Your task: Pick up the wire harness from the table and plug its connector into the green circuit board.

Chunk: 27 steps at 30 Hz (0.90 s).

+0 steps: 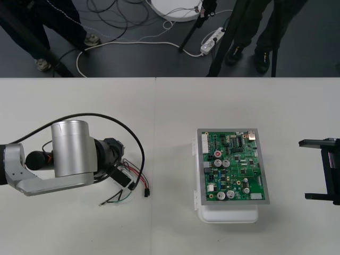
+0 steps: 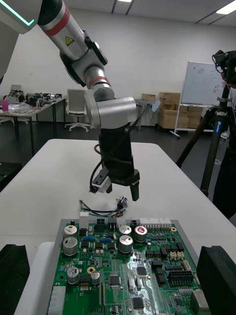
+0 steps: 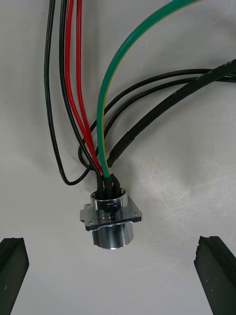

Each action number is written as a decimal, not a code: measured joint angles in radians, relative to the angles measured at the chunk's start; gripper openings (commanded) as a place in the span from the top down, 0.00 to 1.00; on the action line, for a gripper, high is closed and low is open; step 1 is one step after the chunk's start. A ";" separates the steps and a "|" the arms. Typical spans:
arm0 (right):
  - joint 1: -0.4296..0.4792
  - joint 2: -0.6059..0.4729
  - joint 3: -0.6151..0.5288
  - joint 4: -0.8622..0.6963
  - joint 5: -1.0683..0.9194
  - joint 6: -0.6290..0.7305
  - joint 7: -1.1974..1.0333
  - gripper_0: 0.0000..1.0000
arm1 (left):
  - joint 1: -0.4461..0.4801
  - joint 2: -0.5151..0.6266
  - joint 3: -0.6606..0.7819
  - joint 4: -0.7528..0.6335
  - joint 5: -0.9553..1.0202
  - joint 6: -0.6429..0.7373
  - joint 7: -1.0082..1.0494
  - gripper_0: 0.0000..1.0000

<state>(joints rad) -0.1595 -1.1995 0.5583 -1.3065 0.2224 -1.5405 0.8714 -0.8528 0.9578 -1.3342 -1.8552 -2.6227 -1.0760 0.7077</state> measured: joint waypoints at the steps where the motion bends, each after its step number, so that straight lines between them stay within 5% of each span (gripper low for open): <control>1: 0.000 0.000 0.000 0.000 0.000 0.000 0.000 0.00 | -0.001 -0.004 -0.008 0.000 -0.012 -0.005 0.023 0.00; 27: -0.001 0.000 0.000 0.002 0.000 0.006 -0.001 0.00 | -0.008 -0.087 -0.029 0.071 -0.042 -0.043 0.115 0.00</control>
<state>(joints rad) -0.1607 -1.1993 0.5583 -1.3044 0.2224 -1.5343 0.8707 -0.8607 0.8711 -1.3628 -1.7837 -2.6643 -1.1185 0.8225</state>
